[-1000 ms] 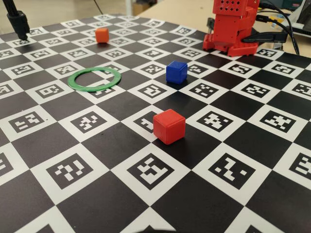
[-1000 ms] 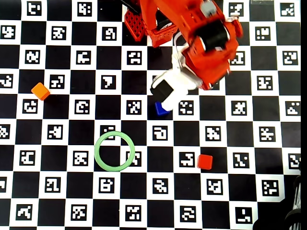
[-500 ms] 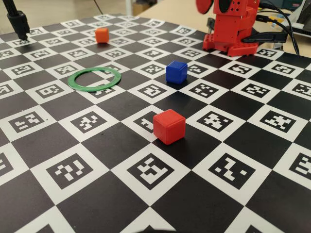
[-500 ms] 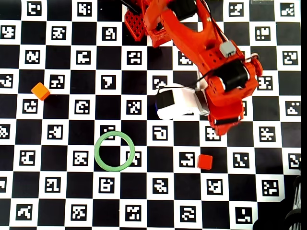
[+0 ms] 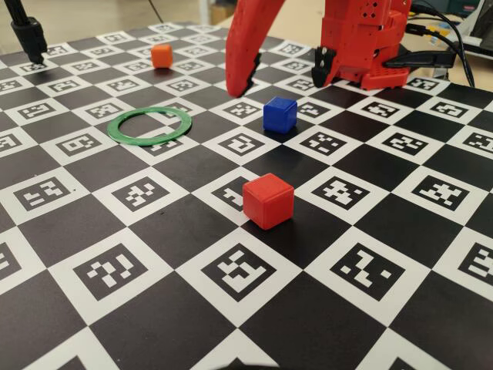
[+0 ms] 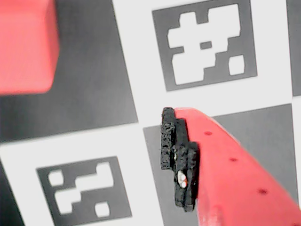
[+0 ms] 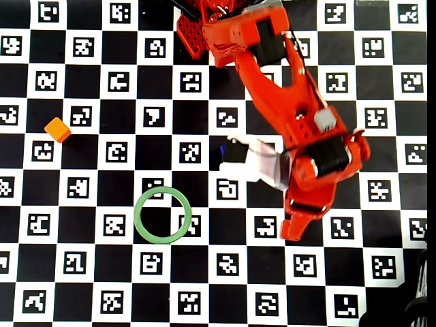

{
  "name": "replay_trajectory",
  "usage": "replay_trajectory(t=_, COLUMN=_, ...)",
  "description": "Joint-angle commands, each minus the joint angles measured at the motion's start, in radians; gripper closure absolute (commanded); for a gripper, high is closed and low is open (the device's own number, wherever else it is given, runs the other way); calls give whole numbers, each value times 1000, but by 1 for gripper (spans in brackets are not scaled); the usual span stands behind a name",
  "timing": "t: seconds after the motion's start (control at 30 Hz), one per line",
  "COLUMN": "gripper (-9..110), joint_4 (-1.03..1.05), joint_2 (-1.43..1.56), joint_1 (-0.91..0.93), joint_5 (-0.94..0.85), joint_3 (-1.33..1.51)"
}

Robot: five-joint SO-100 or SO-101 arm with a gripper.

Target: Grab the red cube then put it in the green circle then put the blue cube on top and finally the orange cube on top

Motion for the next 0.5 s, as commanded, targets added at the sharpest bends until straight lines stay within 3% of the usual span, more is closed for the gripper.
replay_trajectory(t=0.0, gripper=58, joint_4=-28, joint_2=14, joint_1=6, joint_5=-26, joint_3=-74)
replay_trajectory(t=0.47, gripper=57, joint_4=-166, joint_2=-78, joint_1=6, joint_5=-21, joint_3=-72)
